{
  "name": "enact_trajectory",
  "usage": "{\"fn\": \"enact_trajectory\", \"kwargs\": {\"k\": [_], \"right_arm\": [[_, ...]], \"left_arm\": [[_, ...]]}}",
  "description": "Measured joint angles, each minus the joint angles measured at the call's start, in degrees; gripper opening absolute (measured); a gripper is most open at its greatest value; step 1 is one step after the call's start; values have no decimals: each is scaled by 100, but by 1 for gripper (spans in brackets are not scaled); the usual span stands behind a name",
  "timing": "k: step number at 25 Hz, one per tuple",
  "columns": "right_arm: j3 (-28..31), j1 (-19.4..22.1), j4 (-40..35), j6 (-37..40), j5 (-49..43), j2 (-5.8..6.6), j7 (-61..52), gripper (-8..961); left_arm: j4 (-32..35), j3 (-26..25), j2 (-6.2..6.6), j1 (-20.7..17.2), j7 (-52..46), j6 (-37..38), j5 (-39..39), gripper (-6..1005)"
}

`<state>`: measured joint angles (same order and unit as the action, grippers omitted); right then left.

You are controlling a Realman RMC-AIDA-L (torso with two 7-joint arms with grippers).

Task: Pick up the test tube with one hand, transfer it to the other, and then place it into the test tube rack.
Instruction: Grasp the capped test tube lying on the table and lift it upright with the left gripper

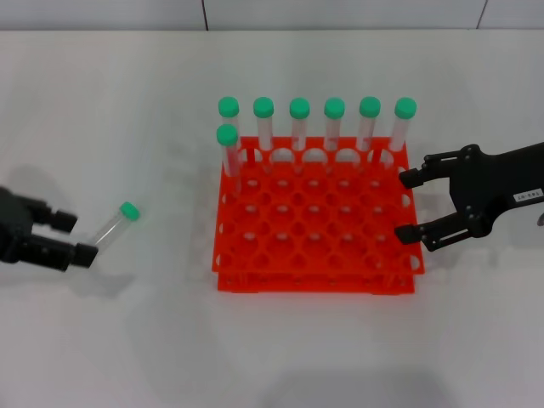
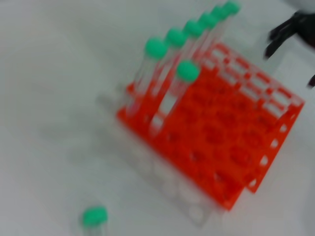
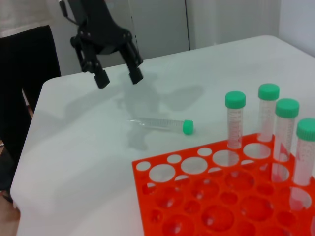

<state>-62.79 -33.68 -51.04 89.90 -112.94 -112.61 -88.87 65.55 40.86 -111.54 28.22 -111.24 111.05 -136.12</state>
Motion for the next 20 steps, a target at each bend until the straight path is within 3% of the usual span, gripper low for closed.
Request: {"fn": "enact_trajectory", "kwargs": {"k": [8, 14, 20], "right_arm": [[32, -47, -9, -6, 3, -58, 65, 858], [31, -49, -11, -11, 3, -107, 132, 857], [38, -47, -11, -18, 15, -132, 166, 857]], "left_arm": [[2, 424, -11, 345, -1267, -39, -1029, 744], [-47, 509, -35, 555, -1717, -249, -1391, 743], [-165, 1104, -140, 625, -1934, -710, -1872, 741]]}}
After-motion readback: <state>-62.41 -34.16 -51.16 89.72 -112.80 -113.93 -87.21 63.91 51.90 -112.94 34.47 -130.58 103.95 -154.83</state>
